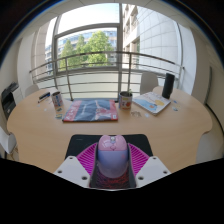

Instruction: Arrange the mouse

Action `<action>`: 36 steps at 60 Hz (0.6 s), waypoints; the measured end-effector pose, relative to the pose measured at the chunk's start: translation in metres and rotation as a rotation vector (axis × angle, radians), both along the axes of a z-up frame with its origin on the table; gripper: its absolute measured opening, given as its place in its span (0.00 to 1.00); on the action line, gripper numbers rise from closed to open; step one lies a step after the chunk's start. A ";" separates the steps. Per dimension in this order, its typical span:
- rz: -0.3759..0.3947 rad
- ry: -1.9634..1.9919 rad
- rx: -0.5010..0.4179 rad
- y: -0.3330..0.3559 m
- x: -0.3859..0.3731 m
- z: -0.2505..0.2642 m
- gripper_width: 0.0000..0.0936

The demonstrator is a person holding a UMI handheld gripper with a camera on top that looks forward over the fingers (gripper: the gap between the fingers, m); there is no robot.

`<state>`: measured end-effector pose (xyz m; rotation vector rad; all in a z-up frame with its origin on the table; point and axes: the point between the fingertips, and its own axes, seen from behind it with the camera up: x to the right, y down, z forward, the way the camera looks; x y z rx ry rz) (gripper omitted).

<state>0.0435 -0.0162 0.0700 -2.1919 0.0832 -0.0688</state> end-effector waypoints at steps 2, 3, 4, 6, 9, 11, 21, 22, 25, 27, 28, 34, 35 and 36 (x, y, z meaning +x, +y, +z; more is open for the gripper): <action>0.000 0.003 -0.034 0.002 -0.001 -0.017 0.48; -0.003 0.005 -0.052 0.003 -0.001 -0.026 0.48; -0.006 0.008 -0.068 0.003 0.000 -0.033 0.49; -0.015 0.012 -0.097 0.006 0.000 -0.054 0.50; -0.028 0.024 -0.121 0.005 -0.001 -0.068 0.53; -0.036 0.030 -0.135 0.004 0.000 -0.075 0.56; -0.058 0.011 -0.135 -0.001 0.005 -0.067 0.83; -0.056 0.006 -0.134 -0.003 0.007 -0.060 0.87; -0.059 -0.012 -0.125 -0.009 0.008 -0.047 0.91; -0.062 -0.022 -0.119 -0.015 0.008 -0.037 0.90; -0.062 -0.024 -0.115 -0.018 0.007 -0.031 0.90; -0.064 -0.040 -0.092 -0.042 0.000 0.007 0.90; -0.066 -0.044 -0.087 -0.047 -0.001 0.013 0.90; -0.069 -0.049 -0.083 -0.053 -0.002 0.019 0.90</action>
